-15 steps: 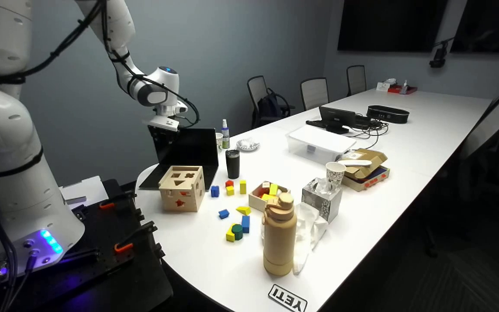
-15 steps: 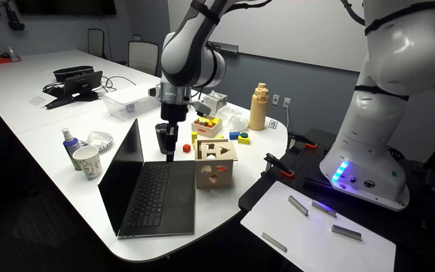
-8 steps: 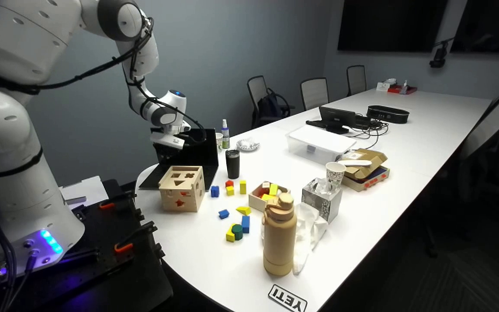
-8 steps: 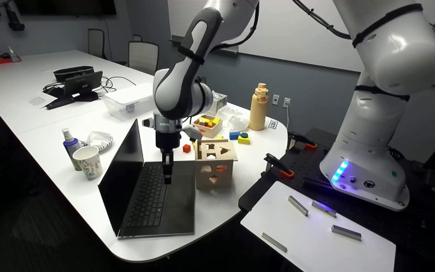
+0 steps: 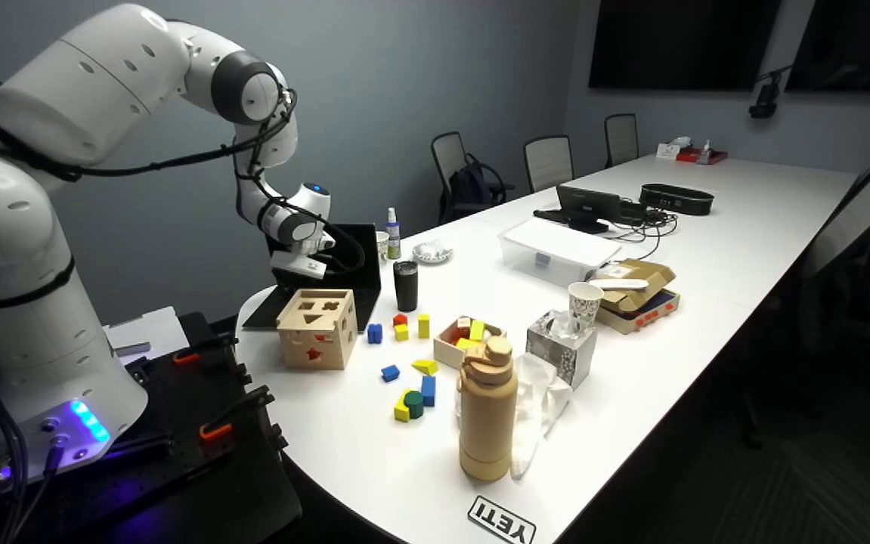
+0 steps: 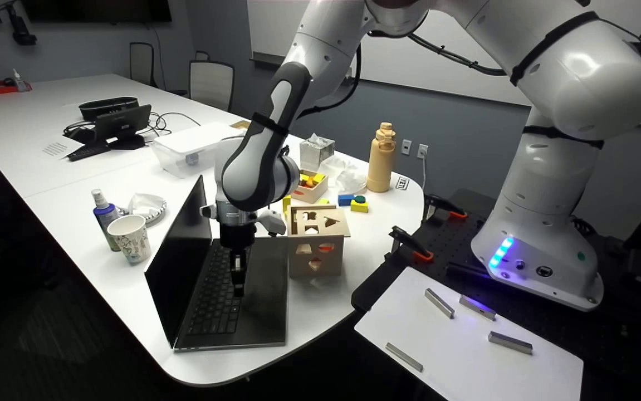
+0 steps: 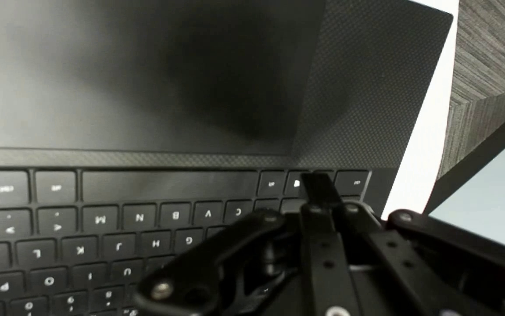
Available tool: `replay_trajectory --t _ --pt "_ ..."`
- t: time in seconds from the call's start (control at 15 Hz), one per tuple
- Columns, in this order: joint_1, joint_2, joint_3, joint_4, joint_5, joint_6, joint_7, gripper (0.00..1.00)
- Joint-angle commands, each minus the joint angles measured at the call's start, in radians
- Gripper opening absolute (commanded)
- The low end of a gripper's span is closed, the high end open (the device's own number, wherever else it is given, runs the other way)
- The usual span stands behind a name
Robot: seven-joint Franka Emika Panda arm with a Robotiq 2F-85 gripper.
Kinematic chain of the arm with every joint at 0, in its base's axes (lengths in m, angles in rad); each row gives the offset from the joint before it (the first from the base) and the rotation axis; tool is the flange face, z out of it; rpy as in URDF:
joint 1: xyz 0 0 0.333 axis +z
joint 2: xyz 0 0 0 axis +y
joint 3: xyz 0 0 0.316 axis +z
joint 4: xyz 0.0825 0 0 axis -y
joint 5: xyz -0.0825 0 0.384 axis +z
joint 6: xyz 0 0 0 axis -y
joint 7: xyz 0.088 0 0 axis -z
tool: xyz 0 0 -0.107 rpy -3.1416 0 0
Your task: Press a key on the keyboard
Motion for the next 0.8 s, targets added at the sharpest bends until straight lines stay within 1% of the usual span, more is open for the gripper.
replay_trajectory --t 0.0,0.47,0.6,0.73 --pt "0.011 0.051 0.0 0.074 -0.069 0.003 0.056 0.0" --pt "0.056 0.095 -0.052 0.139 -0.182 -0.014 0.137 0.0" --pt "0.074 0.102 -0.072 0.146 -0.205 -0.014 0.158 0.0" --pt "0.082 0.102 -0.076 0.149 -0.217 -0.012 0.175 0.0"
